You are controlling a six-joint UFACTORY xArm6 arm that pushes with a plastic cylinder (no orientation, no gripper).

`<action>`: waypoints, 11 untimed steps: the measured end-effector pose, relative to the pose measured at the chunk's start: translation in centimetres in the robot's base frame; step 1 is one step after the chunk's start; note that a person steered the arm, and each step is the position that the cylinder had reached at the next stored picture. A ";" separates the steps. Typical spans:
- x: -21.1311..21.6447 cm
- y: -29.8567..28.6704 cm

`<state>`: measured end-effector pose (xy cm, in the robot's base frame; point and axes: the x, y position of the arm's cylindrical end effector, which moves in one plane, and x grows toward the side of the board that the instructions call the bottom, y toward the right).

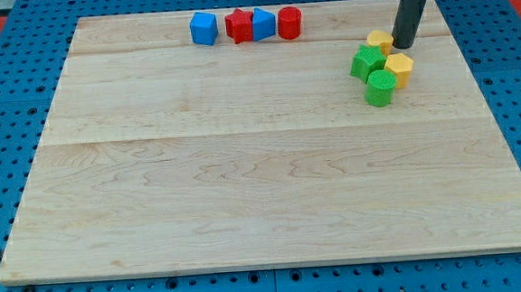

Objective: Slide the yellow hexagon towards center

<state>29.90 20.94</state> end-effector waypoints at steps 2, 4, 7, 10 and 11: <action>-0.8 -2.5; 2.2 1.3; 5.7 0.4; 5.9 -1.1; 5.9 -1.2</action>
